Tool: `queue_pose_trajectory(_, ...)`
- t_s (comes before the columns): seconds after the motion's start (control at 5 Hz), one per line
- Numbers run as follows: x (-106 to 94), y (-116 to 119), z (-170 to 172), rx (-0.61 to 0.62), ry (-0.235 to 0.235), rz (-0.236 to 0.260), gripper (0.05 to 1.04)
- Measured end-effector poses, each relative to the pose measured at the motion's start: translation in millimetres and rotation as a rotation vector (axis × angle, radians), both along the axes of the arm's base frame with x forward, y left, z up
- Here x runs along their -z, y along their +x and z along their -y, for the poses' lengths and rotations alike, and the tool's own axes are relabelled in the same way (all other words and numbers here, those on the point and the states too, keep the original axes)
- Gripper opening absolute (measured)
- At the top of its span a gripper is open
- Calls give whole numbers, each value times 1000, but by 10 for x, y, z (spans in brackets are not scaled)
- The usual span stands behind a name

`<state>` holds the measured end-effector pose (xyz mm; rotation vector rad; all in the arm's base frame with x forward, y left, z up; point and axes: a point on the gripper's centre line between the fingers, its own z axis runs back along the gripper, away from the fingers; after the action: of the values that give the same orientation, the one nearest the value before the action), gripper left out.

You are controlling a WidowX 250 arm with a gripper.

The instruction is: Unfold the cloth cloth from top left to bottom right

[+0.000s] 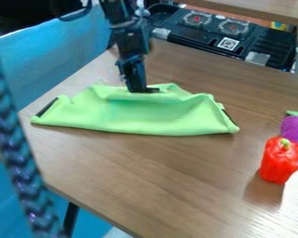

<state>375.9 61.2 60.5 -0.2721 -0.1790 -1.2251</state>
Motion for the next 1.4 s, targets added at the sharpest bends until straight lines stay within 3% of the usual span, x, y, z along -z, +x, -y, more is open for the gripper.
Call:
queue_pose_trajectory(0.4, -32, -463, 236, 62, -10, -41, 51)
queue_pose_trajectory(0.8, -210, -760, 476, 75, -54, -80, 51)
queue_pose_trajectory(1.2, -277, -965, 649, 33, -140, -222, 51)
queue_pose_trajectory(1.4, -337, -1089, 778, 21, -140, -246, 51)
